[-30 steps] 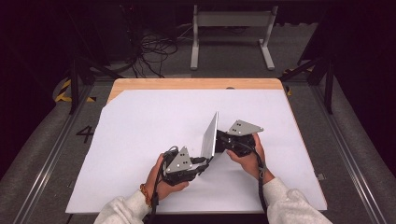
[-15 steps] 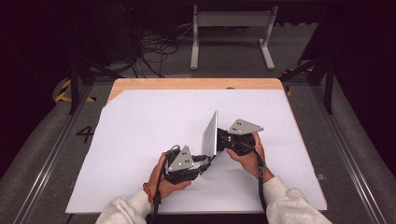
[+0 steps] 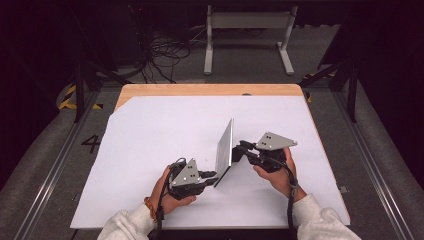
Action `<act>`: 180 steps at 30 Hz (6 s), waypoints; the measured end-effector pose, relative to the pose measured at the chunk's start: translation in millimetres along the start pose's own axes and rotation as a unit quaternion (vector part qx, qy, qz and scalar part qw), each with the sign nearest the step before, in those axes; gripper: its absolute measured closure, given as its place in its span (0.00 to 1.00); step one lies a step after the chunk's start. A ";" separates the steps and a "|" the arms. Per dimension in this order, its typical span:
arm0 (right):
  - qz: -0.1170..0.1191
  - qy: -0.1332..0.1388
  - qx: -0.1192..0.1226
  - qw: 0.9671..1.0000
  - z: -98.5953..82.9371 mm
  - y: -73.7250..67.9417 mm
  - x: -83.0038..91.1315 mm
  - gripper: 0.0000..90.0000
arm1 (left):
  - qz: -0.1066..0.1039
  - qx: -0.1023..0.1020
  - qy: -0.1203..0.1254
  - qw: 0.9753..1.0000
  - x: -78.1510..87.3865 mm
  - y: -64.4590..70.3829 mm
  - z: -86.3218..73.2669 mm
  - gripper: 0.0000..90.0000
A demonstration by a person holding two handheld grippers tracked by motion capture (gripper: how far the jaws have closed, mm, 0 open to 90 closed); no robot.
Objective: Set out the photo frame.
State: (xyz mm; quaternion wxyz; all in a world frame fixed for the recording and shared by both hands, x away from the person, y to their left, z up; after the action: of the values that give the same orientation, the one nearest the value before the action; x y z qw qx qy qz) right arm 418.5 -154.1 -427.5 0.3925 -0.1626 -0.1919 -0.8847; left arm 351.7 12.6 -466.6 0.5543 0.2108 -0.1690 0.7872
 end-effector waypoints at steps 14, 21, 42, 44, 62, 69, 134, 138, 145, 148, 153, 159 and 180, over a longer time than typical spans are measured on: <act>0.057 0.001 0.008 0.998 -15.6 -52.1 42.0 0.80 | 0.007 -0.005 -0.047 0.999 -16.4 -3.5 -16.8 0.95; 0.072 -0.001 0.020 0.997 -13.2 -66.8 35.2 0.77 | 0.008 0.000 -0.048 0.999 -23.6 -4.9 -14.8 0.97; 0.062 -0.008 0.000 0.998 -16.9 -66.9 29.3 0.70 | -0.001 -0.007 -0.048 0.999 -49.5 5.3 -4.8 0.95; 0.060 -0.010 -0.003 0.998 -17.3 -66.4 28.6 0.69 | 0.002 -0.008 -0.049 0.999 -49.8 5.1 -4.9 0.94; 0.051 -0.018 -0.030 0.998 -21.0 -65.0 22.0 0.69 | -0.004 -0.005 -0.062 0.998 -52.7 3.7 -10.1 0.93; 0.055 -0.018 -0.030 0.998 -21.7 -64.1 22.7 0.70 | 0.011 0.005 -0.056 0.998 -43.7 -8.3 -10.9 0.92; 0.048 -0.037 -0.042 0.997 -35.3 -41.0 30.3 0.76 | 0.055 0.075 -0.031 0.995 -37.1 -74.8 -10.7 0.23; 0.055 -0.038 -0.050 0.996 -38.6 -42.7 23.3 0.77 | 0.053 0.075 -0.033 0.995 -38.6 -77.8 -10.7 0.22; 0.063 -0.034 -0.059 0.996 -38.9 -41.9 17.7 0.78 | 0.052 0.075 -0.038 0.995 -38.8 -78.0 -12.4 0.21; 0.070 -0.035 -0.056 0.995 -39.0 -40.7 17.5 0.78 | 0.047 0.075 -0.040 0.995 -40.1 -76.9 -12.5 0.21; 0.090 -0.033 -0.057 0.994 -39.6 -35.8 16.5 0.81 | 0.044 0.071 -0.044 0.996 -41.3 -77.5 -13.5 0.20; 0.104 -0.035 -0.048 0.993 -39.4 -31.2 15.0 0.82 | 0.040 0.068 -0.049 0.996 -44.9 -78.6 -14.5 0.20; 0.116 -0.028 -0.038 0.992 -38.7 -20.7 8.5 0.90 | 0.018 0.082 -0.047 0.995 -55.3 -86.4 -9.0 0.21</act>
State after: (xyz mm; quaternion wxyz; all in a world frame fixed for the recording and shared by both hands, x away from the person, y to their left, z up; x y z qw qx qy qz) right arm 392.1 -164.8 -461.9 0.4805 -0.2228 -0.1490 -0.8351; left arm 448.4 1.1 -500.2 0.5118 0.2896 -0.1338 0.7977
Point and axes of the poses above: each handheld gripper's, and its own axes: x roughly backward along the jaws, z roughly out of its top, y roughly to its right, the point moved 8 cm from there along -x, roughly forward along the jaws, and after that the axes turned 5 degrees about x, right-handed, at the moved point
